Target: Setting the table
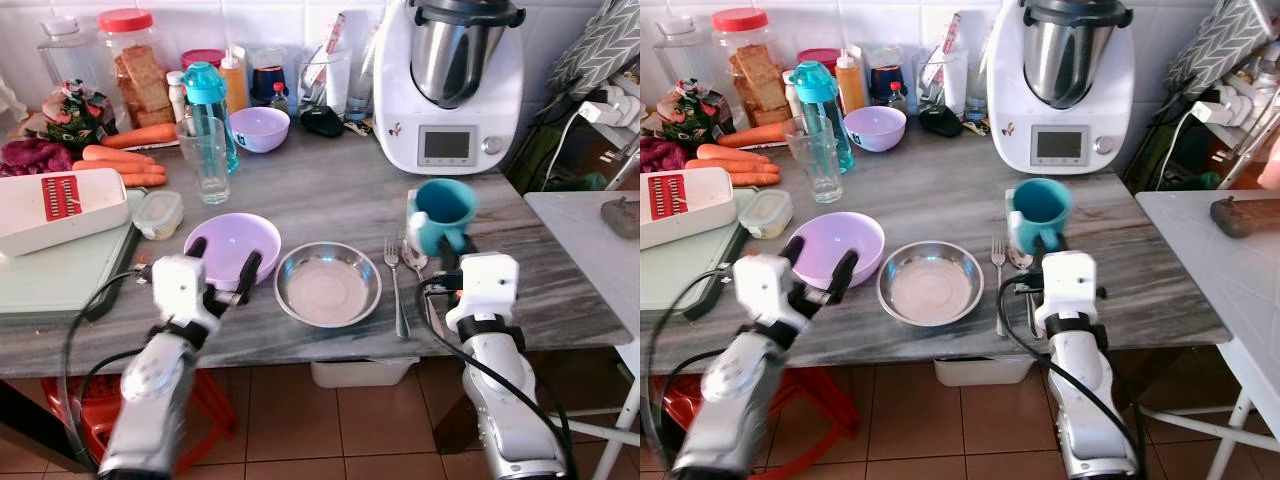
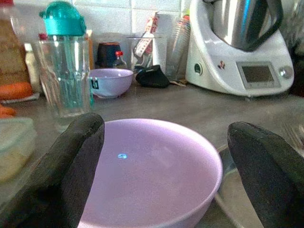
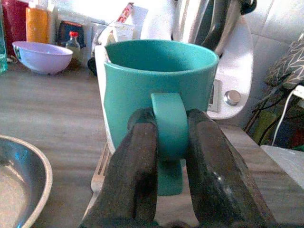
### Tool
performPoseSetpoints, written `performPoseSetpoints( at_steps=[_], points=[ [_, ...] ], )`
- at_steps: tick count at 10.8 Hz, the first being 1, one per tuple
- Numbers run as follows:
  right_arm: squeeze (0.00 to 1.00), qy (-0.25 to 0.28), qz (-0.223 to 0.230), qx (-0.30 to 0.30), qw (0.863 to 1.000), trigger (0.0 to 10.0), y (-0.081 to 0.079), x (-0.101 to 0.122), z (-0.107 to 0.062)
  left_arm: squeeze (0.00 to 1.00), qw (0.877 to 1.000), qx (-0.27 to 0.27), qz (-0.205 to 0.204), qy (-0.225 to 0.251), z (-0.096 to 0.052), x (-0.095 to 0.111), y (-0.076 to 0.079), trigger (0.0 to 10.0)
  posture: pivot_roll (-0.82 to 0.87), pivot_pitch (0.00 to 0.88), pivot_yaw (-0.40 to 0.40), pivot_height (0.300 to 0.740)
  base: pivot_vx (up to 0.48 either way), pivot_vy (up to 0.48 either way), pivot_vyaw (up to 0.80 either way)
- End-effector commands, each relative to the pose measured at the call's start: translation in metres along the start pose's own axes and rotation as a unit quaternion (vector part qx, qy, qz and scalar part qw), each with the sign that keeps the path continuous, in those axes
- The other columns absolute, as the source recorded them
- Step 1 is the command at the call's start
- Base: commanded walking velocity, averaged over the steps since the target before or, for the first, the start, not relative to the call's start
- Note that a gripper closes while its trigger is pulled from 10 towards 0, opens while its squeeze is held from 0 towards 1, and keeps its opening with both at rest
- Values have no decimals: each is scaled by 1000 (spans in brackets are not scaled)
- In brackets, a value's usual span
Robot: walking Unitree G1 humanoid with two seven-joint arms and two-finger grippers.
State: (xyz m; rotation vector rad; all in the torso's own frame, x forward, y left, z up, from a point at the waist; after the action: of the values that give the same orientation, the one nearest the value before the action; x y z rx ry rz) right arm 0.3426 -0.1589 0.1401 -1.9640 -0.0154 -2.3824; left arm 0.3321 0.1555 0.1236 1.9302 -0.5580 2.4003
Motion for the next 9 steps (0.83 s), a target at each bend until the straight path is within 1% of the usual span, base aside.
performPoseSetpoints(
  at_steps=[1,2,3,4,5,7,8,9],
  points=[
    [0,19,-2,11,1000,10000,2,12,6,0,1000,0,20,13,-2,8,-5,10000,-5,1,-11,740,0,0,0],
    [0,19,-10,21,1000,10000,4,14,10,0,999,-5,36,11,-9,8,-12,10000,0,8,-13,740,0,0,0],
    [0,22,-13,25,999,10000,5,18,15,0,999,-13,48,13,-16,11,-15,10000,8,13,-17,740,0,0,0],
    [0,24,-13,26,999,10000,6,19,19,0,998,-22,55,13,-21,11,-14,10000,11,14,-18,740,0,0,475],
    [0,25,-10,29,999,10000,4,20,23,0,998,-33,59,12,-25,11,-11,10000,15,17,-19,740,0,0,675],
    [0,31,-9,30,999,10000,4,26,33,0,998,-38,53,12,-27,11,-6,10000,9,23,-16,740,0,0,716],
    [0,32,-7,32,999,10000,3,28,38,0,998,-43,51,16,-24,13,-2,10000,5,28,-14,740,0,0,475],
    [0,33,-6,31,999,10000,2,30,43,0,997,-50,53,21,-23,15,1,10000,2,30,-14,740,0,0,0]
  ],
)
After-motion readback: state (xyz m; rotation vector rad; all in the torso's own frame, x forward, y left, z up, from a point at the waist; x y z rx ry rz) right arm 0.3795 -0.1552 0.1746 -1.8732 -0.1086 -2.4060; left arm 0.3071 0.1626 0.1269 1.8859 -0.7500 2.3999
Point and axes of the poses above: a point about 5 cm out from each wrist's last joint towards the gripper, its own z axis pointing out of the wrist towards the gripper, its own x axis along the axis of the wrist's last joint, y = z × x, the point moved 6 cm from there along z, pointing out of the wrist towards the gripper, and after that the axes turned 13 degrees about z, right-handed, at the moved point
